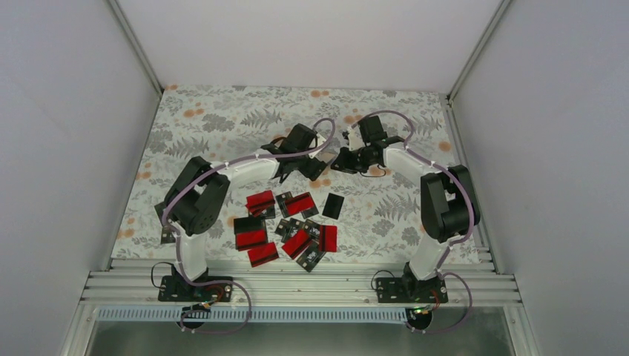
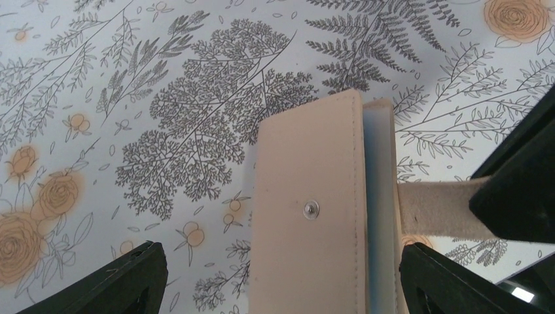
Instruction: Put the credit cards into the card holder
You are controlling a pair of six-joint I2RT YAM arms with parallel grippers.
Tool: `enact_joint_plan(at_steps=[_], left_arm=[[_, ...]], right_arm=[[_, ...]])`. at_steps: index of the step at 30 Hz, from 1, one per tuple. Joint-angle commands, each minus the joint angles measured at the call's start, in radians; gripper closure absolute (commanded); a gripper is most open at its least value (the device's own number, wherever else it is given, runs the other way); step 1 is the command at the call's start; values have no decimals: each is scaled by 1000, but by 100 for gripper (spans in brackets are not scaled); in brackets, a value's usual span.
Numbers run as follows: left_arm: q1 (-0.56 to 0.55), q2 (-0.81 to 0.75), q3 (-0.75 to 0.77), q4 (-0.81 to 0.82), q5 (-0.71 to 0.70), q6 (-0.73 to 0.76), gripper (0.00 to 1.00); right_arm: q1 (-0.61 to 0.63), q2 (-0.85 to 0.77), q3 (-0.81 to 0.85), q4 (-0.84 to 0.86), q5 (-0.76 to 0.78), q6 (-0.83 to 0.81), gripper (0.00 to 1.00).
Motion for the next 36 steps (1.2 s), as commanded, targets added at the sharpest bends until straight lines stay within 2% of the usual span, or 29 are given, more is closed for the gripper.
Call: enact_joint_plan(at_steps=[1,10,14,25,28,29,33,34,36], left_arm=[[2,35,39,-12,19,35,11],[2,74,78,-31,12,64,13],[3,82,90,-29,-49,63,15],[55,131,130,-21,-75,55,41],[62,148,140,-18,-69,44,50],[67,151,143,-14,-57,38,57],[90,148,140,-15,-8,-10,93],[96,139,131,-13,-7,-27,97],[107,110,97,-1,-12,-81,98]], right_arm=[[-6,-31,25,-17,8,-13,96],[-8,-34,25,-20,9,-16,96],[-8,-33,25,-23,12,-17,96],[-14,-24,21,-26,15,-22,96],[-16,-18,21,-26,18,-22,95],[-16,-16,21,-26,20,-23,96],[-22,9,20,-18,35,-20,95],[-24,21,20,-13,40,-15,95],[-26,43,22,-1,49,-9,96]])
